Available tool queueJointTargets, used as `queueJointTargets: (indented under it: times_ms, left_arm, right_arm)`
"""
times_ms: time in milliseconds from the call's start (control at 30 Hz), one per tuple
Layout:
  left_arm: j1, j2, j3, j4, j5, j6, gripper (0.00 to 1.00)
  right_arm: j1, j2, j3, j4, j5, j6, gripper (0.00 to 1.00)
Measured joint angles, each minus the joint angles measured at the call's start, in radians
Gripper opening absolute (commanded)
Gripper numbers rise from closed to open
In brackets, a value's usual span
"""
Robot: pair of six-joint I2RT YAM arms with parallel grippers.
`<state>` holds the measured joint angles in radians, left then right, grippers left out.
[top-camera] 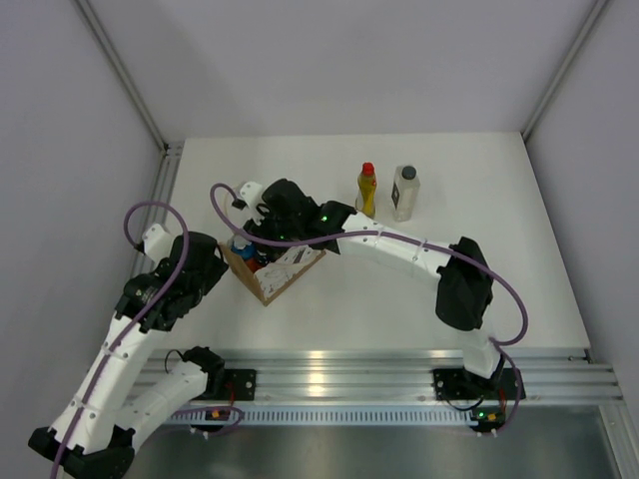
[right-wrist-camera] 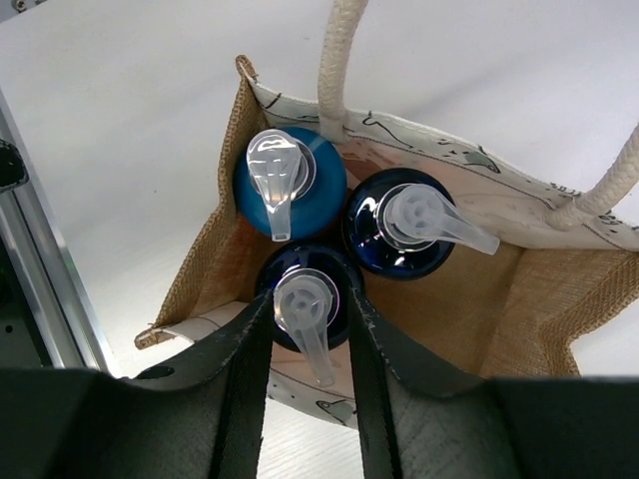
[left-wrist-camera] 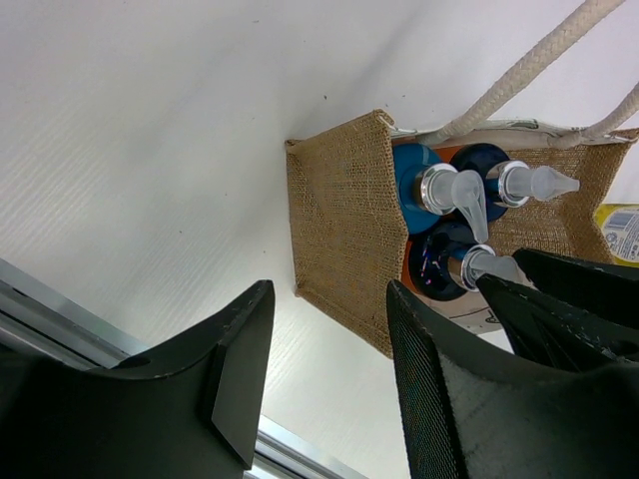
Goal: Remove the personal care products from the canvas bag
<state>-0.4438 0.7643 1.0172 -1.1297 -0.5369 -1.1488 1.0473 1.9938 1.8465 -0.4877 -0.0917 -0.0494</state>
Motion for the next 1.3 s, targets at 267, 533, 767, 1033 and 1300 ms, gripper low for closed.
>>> queueJointTargets:
  times_ms: [267, 533, 767, 1033, 1300]
  left_arm:
    - [0.000, 0.000, 0.000, 0.000, -0.003, 0.000, 0.54]
    - [0.000, 0.000, 0.000, 0.000, -0.003, 0.000, 0.54]
    - [0.000, 0.000, 0.000, 0.000, -0.003, 0.000, 0.54]
    - [0.000, 0.000, 0.000, 0.000, -0.003, 0.000, 0.54]
    - [0.000, 0.000, 0.000, 0.000, -0.003, 0.000, 0.54]
  right_arm:
    - [0.000, 0.016, -0.001, -0.001, -0.002, 0.001, 0.33]
    - [0.000, 0.018, -0.001, 0.002, -0.004, -0.001, 0.15]
    - [0.000, 0.018, -0.001, 0.003, -0.006, 0.001, 0.00]
    - [0.000, 0.018, 0.002, 0.001, 0.004, 0.003, 0.00]
    - [0.000, 0.006, 0.007, -0.027, 0.035, 0.008, 0.00]
